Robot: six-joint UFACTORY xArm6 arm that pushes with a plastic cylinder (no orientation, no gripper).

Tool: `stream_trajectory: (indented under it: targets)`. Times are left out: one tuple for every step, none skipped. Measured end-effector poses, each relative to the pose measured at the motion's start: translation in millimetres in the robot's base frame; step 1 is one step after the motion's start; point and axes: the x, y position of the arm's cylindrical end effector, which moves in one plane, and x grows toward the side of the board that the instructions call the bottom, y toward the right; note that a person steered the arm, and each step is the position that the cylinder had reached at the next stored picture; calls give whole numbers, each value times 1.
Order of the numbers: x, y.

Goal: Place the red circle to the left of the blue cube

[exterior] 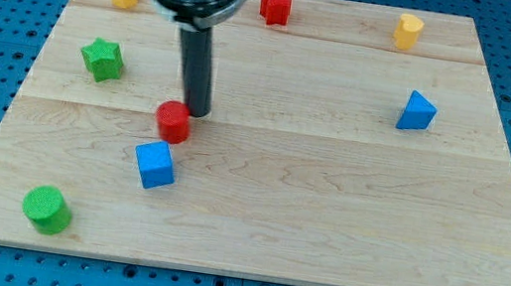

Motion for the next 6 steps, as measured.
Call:
stream_trajectory:
  targets:
    - [-3,10]
    - [9,5]
    - [35,-37]
    - [35,-100]
    - [33,-139]
    - [31,-131]
